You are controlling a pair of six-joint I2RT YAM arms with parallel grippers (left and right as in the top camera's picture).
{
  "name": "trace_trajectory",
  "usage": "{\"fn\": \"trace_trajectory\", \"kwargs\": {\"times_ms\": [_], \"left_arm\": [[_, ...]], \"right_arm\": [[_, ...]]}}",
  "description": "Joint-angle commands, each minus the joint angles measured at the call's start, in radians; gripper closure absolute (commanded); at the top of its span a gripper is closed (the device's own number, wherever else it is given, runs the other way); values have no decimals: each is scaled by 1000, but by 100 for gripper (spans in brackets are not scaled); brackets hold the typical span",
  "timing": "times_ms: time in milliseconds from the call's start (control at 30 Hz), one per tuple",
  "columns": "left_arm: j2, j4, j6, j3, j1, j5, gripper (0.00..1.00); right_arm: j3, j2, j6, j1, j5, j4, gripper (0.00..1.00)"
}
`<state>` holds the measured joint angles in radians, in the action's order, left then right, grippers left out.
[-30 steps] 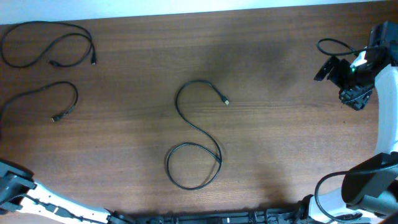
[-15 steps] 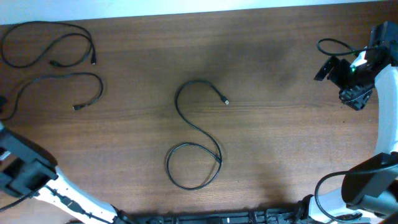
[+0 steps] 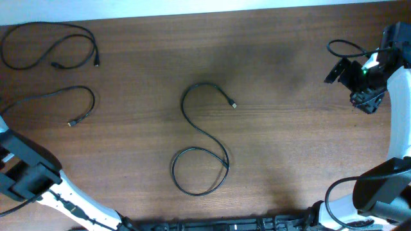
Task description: Untangle cables
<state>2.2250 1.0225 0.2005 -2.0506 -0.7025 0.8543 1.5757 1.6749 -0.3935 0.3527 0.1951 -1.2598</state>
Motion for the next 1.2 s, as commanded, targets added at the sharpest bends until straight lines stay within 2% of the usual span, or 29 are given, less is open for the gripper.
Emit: {"fn": "trace_trajectory", "kwargs": {"times_ms": [0,33,133,333,367,400,433,500,567,633,700,767,833,900,933,1100,1167], "left_arm": [[-26,0,-15,-5,-11,108,93],[-26,-21,-15,-5,-14,-11,99],[-25,-30,-15,-5,-19,-240,100],[-25,-42,-15,-5,-18,-554,100],[-25,-41,-15,-5,-18,-608,90],[-25,-40,-15,-5,-18,-603,65],[-25,-40,-15,-5,-18,-589,52],[-25,-31,-15,-5,-19,-524,49],[-25,-16,-15,-5,-19,-418,35],[-25,-16,-15,-5,-19,-397,27],[-26,-26,-16,-6,-18,-471,26],[-26,-48,-16,-6,-18,-638,29],[-26,-77,-60,-6,-14,-980,35],[-26,-92,-117,-5,3,-1234,36],[-26,-90,-128,-5,19,-1277,36],[-26,-11,-229,-5,137,-1272,34],[-25,24,-245,-5,211,-1191,29]], "right_arm": [[13,5,-5,2,-16,0,1],[13,5,-5,2,-16,0,1],[13,5,-5,2,-16,0,1],[13,5,-5,2,-16,0,1],[13,5,-5,2,-16,0,1],[13,5,-5,2,-16,0,1],[13,5,-5,2,-16,0,1],[13,5,-5,2,-16,0,1],[13,5,-5,2,-16,0,1],[13,5,-5,2,-16,-1,1],[13,5,-5,2,-16,0,1],[13,5,-5,2,-16,0,1],[13,5,-5,2,-16,0,1],[13,5,-5,2,-16,0,1],[13,5,-5,2,-16,0,1],[13,5,-5,2,-16,0,1],[13,5,-5,2,-16,-1,1]]}}
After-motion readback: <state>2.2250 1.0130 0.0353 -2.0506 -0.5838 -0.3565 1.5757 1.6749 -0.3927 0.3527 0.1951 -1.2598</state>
